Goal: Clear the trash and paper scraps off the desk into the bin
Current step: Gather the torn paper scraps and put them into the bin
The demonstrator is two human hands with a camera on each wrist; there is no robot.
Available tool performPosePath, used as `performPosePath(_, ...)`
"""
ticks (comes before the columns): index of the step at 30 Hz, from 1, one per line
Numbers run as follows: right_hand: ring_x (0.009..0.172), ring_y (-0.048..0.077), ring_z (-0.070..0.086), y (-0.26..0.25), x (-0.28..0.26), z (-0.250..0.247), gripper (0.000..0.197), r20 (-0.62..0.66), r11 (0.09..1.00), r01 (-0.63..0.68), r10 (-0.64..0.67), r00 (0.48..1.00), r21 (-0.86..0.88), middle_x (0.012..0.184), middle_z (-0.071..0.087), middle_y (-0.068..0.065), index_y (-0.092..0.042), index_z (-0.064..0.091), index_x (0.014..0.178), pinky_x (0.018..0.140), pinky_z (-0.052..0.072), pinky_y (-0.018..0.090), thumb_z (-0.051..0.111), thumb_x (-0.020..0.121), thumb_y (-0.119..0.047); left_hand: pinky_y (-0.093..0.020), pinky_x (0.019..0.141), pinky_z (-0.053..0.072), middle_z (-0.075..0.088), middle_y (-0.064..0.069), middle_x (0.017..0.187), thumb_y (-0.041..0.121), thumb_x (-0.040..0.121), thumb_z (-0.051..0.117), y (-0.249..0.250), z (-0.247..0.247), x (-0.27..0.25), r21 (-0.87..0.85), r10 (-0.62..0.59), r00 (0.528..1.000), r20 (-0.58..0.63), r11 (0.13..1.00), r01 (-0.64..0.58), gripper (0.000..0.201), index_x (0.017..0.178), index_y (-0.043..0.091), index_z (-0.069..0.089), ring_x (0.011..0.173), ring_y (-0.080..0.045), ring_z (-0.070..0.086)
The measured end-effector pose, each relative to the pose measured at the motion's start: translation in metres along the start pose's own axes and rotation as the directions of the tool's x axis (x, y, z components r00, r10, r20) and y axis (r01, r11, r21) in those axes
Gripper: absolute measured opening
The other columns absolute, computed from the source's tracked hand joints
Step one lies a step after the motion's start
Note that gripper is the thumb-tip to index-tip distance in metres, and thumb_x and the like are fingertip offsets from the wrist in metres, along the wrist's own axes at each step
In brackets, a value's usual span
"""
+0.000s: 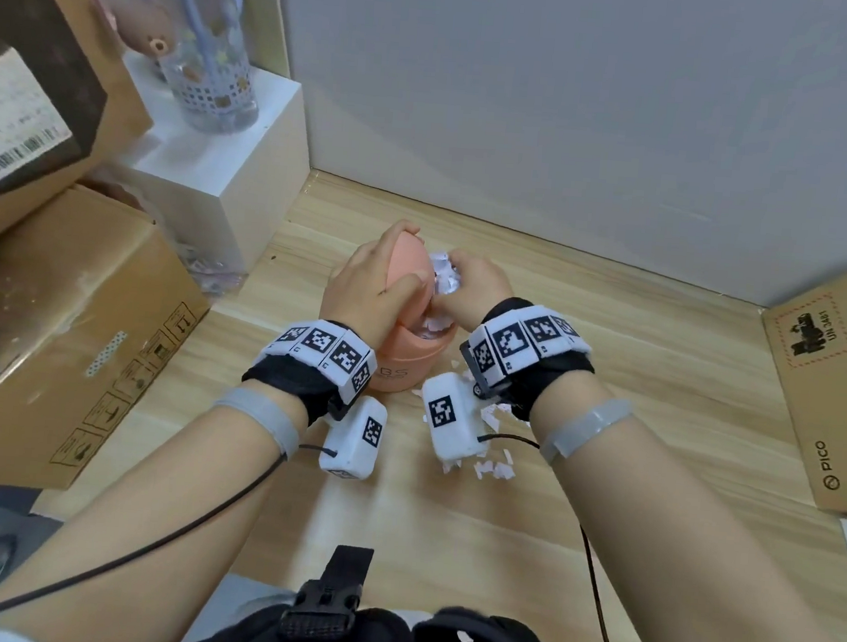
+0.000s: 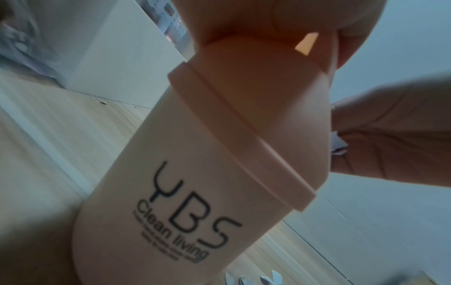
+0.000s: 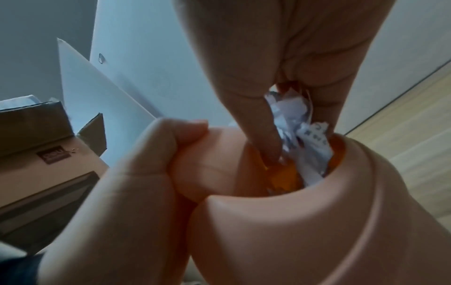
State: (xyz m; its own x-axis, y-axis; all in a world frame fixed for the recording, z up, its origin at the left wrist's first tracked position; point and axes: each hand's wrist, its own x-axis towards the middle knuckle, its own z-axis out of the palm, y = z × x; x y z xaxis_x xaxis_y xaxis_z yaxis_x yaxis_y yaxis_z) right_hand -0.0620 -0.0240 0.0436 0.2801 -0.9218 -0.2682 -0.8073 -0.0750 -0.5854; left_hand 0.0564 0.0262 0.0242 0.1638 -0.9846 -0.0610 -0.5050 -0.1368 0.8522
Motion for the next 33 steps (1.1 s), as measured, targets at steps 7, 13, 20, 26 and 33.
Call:
performPosePath(7, 0.083, 0.02, 0.053, -0.003, -0.008, -0.01, 0.035, 0.144, 0.999, 0.041, -0.037, 0.989, -0.025, 0.089, 0.055, 0.0, -0.013, 0.056, 0.106, 0.061, 0.044, 0.023, 0.068, 0.073, -0.011, -0.042, 0.1, 0.036, 0.053, 0.001, 0.13, 0.037, 0.07, 0.039, 0.001, -0.002, 0.0, 0.009, 0.024, 1.0, -0.004, 1.0, -0.024, 0.06, 0.13, 0.034, 0.04, 0.115, -0.025, 0.048)
performPosePath(13, 0.088, 0.017, 0.058, 0.005, -0.012, -0.024, 0.043, 0.084, 0.975, 0.144, -0.131, 0.988, -0.168, 0.111, 0.064, 0.001, -0.02, 0.055, 0.118, 0.077, 0.042, 0.026, 0.065, 0.077, -0.015, -0.044, 0.101, 0.036, 0.056, 0.004, 0.126, 0.038, 0.071, 0.039, -0.002, 0.0, 0.002, -0.004, 0.044, 0.999, -0.007, 0.999, -0.044, 0.056, 0.126, 0.035, 0.041, 0.114, -0.021, 0.049)
performPosePath(20, 0.107, 0.018, 0.056, 0.02, -0.024, -0.013, 0.038, 0.361, 0.802, 0.45, -0.315, 0.878, -0.393, 0.113, 0.064, -0.003, -0.023, 0.059, 0.112, 0.105, 0.036, 0.039, 0.062, 0.078, -0.039, -0.042, 0.099, 0.034, 0.054, 0.004, 0.128, 0.035, 0.071, 0.04, -0.004, 0.001, 0.003, 0.022, 0.055, 0.998, -0.003, 0.998, -0.055, 0.057, 0.128, 0.034, 0.04, 0.116, -0.022, 0.047)
performPosePath(26, 0.121, 0.017, 0.048, 0.021, -0.006, 0.022, 0.067, 0.529, 0.576, 0.543, -0.213, 0.821, -0.611, 0.108, 0.068, 0.001, -0.019, 0.059, 0.113, 0.115, -0.011, 0.044, 0.049, 0.071, -0.07, -0.037, 0.097, 0.03, 0.054, 0.006, 0.129, 0.035, 0.072, 0.039, -0.006, 0.001, 0.005, 0.03, 0.068, 0.998, 0.009, 0.997, -0.068, 0.057, 0.128, 0.035, 0.038, 0.116, -0.02, 0.047)
performPosePath(33, 0.128, 0.016, 0.038, 0.023, 0.006, 0.024, 0.049, 0.496, 0.669, 0.546, -0.293, 0.817, -0.504, 0.087, 0.064, -0.005, -0.02, 0.065, 0.1, 0.113, -0.017, 0.04, 0.056, 0.073, -0.06, -0.036, 0.099, 0.029, 0.054, 0.008, 0.13, 0.035, 0.073, 0.039, -0.005, 0.0, 0.005, 0.029, 0.057, 0.998, 0.02, 0.998, -0.058, 0.056, 0.129, 0.034, 0.038, 0.119, -0.019, 0.045)
